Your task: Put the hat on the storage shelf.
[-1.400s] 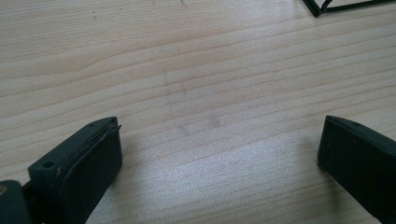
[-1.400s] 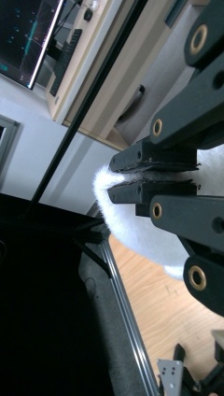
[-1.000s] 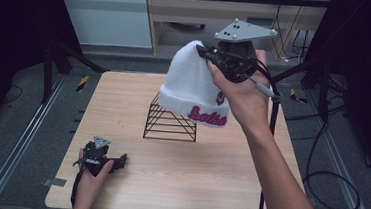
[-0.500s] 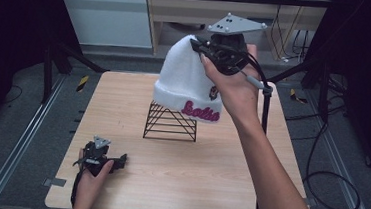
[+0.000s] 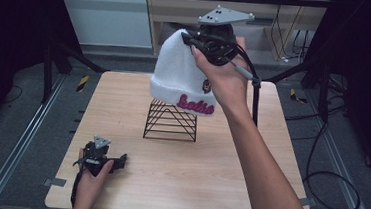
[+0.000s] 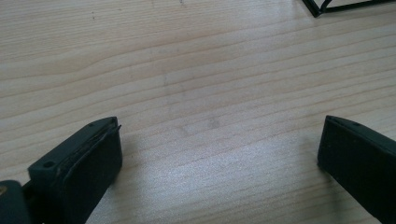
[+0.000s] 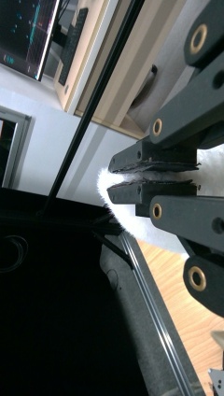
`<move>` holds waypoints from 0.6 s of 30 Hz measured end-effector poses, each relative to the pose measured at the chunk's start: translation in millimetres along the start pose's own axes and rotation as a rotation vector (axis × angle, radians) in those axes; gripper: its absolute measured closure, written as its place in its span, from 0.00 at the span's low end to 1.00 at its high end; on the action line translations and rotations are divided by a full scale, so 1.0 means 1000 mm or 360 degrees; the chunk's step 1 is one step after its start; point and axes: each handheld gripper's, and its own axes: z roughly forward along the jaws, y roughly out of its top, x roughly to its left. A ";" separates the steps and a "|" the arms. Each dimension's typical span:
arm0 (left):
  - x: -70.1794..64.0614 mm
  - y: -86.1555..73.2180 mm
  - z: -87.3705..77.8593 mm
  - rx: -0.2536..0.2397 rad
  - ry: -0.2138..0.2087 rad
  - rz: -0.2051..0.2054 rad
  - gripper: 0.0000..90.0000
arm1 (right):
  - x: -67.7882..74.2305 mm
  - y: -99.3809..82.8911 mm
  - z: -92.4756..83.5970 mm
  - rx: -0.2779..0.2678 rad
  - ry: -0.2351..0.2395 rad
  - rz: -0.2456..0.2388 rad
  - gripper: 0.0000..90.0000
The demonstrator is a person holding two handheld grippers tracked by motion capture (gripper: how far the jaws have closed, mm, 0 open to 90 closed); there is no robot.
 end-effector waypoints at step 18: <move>0.000 0.000 0.000 0.0000 0.0000 -0.0001 0.00 | 0.004 -0.006 0.027 0.0052 0.0102 0.0014 0.94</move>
